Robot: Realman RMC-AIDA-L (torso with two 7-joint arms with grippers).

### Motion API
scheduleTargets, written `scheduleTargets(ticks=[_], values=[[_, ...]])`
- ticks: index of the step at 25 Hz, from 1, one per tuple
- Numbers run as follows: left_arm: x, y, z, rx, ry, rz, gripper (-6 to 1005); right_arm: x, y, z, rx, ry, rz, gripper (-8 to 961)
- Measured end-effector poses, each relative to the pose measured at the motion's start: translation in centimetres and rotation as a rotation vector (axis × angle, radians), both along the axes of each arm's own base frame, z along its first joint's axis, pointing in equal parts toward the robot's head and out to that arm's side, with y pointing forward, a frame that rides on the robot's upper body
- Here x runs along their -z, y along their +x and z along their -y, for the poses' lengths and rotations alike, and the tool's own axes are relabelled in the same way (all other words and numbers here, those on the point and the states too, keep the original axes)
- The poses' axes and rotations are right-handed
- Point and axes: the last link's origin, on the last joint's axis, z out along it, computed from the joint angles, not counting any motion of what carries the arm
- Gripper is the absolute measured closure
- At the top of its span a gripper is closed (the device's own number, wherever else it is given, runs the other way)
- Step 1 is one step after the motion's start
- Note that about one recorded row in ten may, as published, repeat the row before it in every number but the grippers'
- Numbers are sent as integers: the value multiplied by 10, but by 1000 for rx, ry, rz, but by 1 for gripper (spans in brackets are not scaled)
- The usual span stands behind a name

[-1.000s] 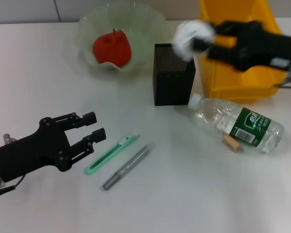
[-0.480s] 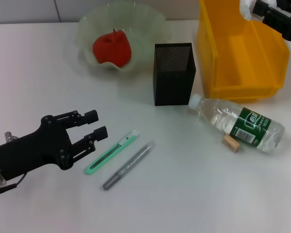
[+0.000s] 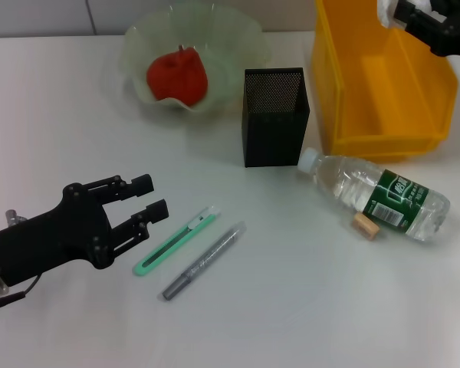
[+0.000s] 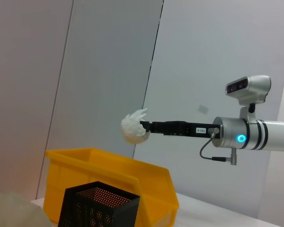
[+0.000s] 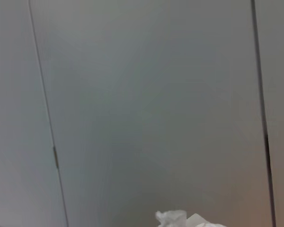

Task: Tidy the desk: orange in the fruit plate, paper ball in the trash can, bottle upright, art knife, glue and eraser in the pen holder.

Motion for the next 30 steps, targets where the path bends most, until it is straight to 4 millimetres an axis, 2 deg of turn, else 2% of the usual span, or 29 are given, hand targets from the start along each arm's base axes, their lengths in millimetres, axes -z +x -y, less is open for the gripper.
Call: scheduleTargets(ticks=[10,13,21,30], values=[[0,1,0,-2,-4,6,561,8,3,-10,42,15,26,482],[0,1,0,-1,-5,6,560,9,6,-11,51,17,31,448],[0,2,-2,3,-6,5,560,10,5,-11,47,21,38,358],[0,2,-2,2,-6,5,560,14,-3,-4,-16,-19,10,356]])
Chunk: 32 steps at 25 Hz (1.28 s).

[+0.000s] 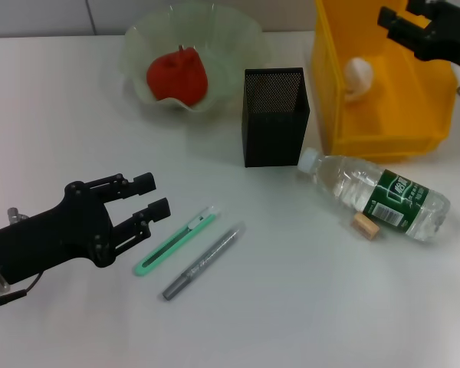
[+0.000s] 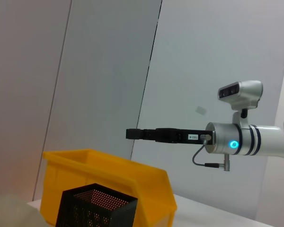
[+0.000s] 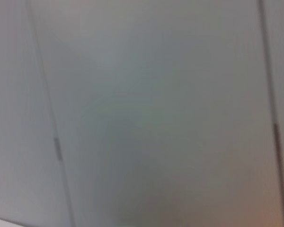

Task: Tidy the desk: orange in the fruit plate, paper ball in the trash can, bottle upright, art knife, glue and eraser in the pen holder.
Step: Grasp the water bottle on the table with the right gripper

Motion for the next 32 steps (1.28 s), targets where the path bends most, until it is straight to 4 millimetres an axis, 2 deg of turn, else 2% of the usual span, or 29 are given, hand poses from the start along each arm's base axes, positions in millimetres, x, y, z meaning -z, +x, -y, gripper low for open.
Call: scheduleTargets(ticks=[6,7,8,12,16,19,23,32], values=[[-1,-1,-1,-3,1,-3,559,18,-14,26,-182,-106,-43,355],[-1,-1,-2,-5,3,-5,559,26,-17,37,-257,-138,-47,355],[-1,-1,-2,-7,6,-4,559,26,-17,37,-257,-138,-47,354],[-6,-4,-5,-30,39,-1,559,44,-20,65,-395,-211,-64,353],[-9,-7,-5,-44,53,1,559,63,-19,90,-462,-299,-85,353],[-8,-7,-6,-47,58,-5,559,80,-21,102,-477,-383,-90,352],[-8,-7,-8,-50,61,-11,559,93,-22,103,-463,-455,-64,351],[-12,-10,-11,-67,81,-13,558,93,-21,102,-464,-436,-58,349]])
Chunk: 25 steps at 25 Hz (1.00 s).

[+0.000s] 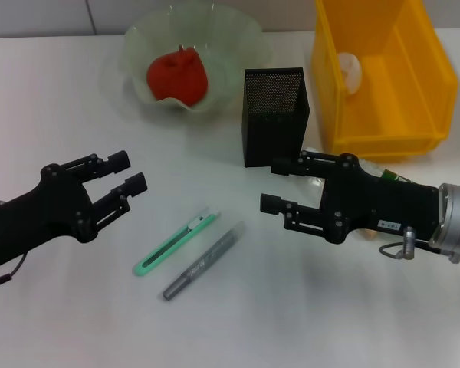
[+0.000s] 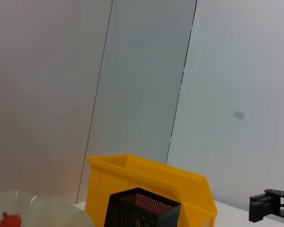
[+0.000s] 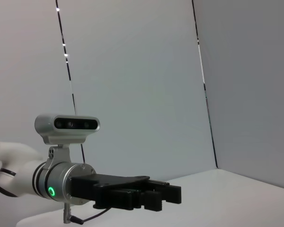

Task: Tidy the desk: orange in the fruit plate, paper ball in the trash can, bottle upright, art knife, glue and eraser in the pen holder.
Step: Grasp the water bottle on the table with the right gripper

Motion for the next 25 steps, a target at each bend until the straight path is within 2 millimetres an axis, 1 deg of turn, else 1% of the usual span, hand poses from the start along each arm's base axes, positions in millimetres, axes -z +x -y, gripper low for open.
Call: scheduleTargets(ticks=[6,8,10,13,16,19,21,24,25], values=[[1,0,0,1,-4,0,558,0,1,-1,13,1,1,348],[1,0,0,0,-4,0,558,-2,0,-3,30,-8,-9,347],[1,1,0,2,-5,0,558,-8,-4,-8,49,-23,-20,347],[1,1,0,3,-5,0,558,-25,-16,-17,65,-57,-18,346],[1,1,0,6,0,-3,558,-47,-30,-25,75,-58,32,346],[1,1,-1,8,3,-4,557,-72,-53,-34,82,-58,134,345],[1,1,-1,9,2,-4,557,-87,-69,-39,118,-73,252,269],[2,2,0,12,-3,-5,557,-103,-85,-46,184,-65,421,155],[2,2,0,12,-3,-4,557,-107,-91,-47,200,-59,473,151]])
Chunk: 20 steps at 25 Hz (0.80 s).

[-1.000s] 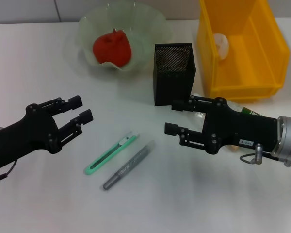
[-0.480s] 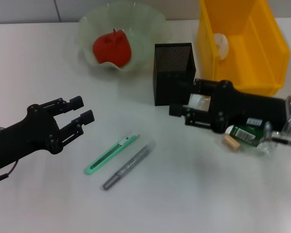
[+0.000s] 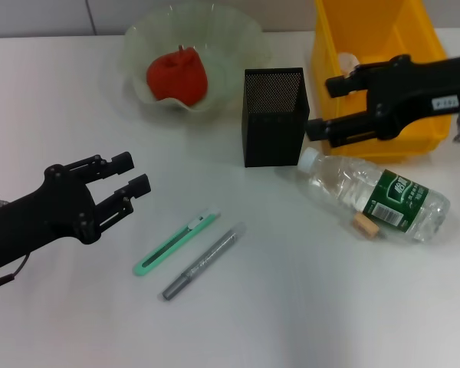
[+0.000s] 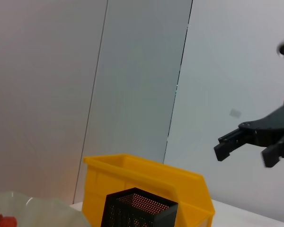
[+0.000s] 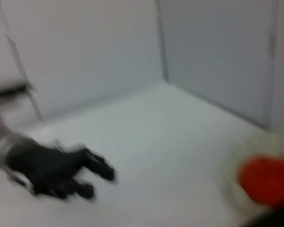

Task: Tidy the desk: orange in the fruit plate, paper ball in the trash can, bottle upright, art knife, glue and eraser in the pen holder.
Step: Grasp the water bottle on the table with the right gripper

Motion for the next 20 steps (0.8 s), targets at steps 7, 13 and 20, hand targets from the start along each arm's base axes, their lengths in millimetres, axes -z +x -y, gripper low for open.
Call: scheduleTargets(ticks=[7,13,20], values=[[-1,-1,2,-4,-1,9,557,-15,-22,-5,162,-32,323,134],[0,0,3,-4,-5,13,557,-13,-10,-11,282,-32,519,136],[0,0,3,-3,-6,14,556,-2,12,-13,363,-85,579,138]])
